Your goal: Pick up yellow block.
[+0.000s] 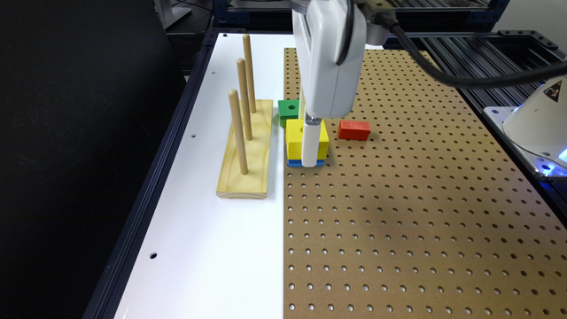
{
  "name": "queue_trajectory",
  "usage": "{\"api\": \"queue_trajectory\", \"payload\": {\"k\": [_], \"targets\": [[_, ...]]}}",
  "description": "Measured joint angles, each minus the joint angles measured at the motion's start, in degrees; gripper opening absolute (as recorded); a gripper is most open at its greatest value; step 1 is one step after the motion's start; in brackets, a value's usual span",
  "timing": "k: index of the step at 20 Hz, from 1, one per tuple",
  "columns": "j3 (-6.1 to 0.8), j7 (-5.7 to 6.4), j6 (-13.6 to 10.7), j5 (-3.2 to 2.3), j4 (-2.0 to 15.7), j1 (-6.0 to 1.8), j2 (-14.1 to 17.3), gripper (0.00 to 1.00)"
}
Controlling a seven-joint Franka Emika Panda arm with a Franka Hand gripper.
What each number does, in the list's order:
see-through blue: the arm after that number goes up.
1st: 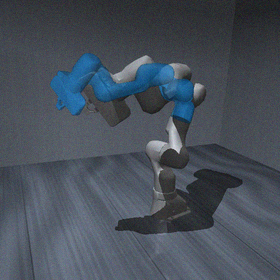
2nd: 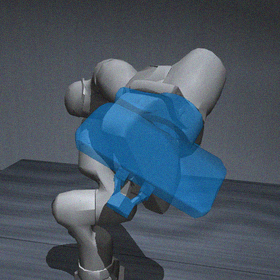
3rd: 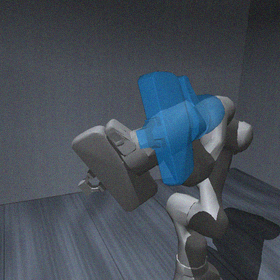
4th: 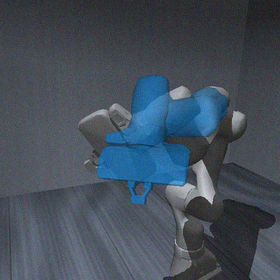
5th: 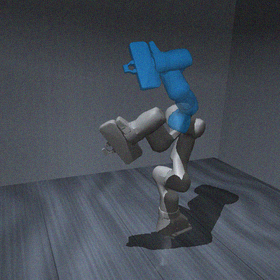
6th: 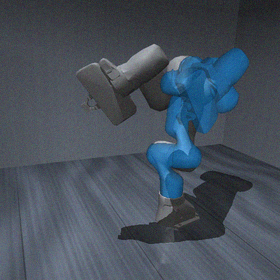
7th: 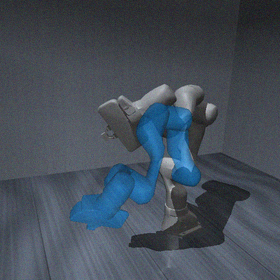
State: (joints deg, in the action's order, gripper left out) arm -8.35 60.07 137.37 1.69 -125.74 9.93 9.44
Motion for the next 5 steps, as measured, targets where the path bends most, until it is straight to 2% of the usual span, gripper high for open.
{"api": "queue_trajectory", "payload": {"k": [2, 5], "targets": [[0.00, 0.01, -0.15, 0.00, 0.09, 0.00, -0.51, 0.00], [-0.02, 0.09, -2.09, 0.01, 0.16, 0.00, -2.78, 0.00]]}}
